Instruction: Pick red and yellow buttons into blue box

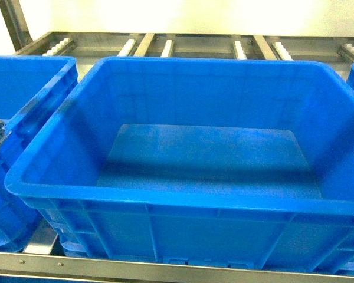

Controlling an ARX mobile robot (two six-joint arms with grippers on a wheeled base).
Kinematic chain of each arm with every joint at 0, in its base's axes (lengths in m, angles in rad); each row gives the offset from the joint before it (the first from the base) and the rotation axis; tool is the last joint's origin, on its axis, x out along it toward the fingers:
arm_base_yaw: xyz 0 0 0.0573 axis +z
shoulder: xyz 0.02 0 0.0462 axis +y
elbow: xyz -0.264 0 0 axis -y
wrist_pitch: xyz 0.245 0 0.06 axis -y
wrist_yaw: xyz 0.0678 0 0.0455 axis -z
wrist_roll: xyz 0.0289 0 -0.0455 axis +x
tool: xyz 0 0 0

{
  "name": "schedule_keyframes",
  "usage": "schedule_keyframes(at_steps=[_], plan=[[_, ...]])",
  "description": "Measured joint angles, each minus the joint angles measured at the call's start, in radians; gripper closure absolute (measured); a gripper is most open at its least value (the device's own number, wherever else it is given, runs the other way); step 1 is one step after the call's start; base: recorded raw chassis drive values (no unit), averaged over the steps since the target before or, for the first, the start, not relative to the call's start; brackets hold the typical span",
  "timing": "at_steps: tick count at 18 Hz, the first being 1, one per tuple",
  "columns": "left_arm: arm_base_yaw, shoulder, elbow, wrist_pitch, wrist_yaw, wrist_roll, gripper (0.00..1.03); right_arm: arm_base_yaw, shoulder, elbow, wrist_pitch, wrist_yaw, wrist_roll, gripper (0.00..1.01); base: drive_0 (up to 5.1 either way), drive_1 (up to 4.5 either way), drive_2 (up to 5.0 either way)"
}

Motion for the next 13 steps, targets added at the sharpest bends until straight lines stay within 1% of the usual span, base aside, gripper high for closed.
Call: schedule_keyframes(at_steps=[6,13], plan=[[0.000,0.000,0.000,-0.004,0.000,0.000,0.80,0.000,-0.002,0.000,-0.002,0.000,0.000,0.75,0.1,4.13,-4.0],[0.000,0.002,0.000,-0.003,0.000,0.000,0.80,0.000,0.001,0.000,-0.003,0.000,0.000,0.75,0.0,1.66,-1.7]])
